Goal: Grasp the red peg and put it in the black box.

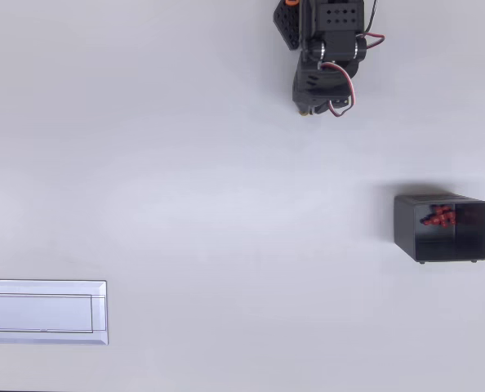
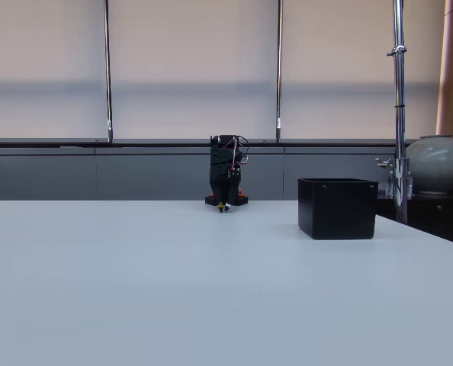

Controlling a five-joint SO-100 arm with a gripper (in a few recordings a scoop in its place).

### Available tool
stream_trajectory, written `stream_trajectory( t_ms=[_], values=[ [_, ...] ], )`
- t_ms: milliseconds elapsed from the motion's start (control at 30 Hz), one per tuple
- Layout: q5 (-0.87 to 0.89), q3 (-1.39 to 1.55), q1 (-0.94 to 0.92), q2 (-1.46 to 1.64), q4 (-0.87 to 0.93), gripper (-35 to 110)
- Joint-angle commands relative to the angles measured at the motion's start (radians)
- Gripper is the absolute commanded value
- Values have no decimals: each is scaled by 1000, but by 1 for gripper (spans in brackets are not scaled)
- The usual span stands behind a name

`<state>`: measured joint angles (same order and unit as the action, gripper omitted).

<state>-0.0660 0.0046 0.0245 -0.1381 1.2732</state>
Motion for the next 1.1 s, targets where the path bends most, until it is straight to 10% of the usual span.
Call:
stream_trajectory(
  t_ms=[0,1067],
  values=[
    [-35,9,8,-40,49,0],
    [-40,9,20,-40,49,0]
  ],
)
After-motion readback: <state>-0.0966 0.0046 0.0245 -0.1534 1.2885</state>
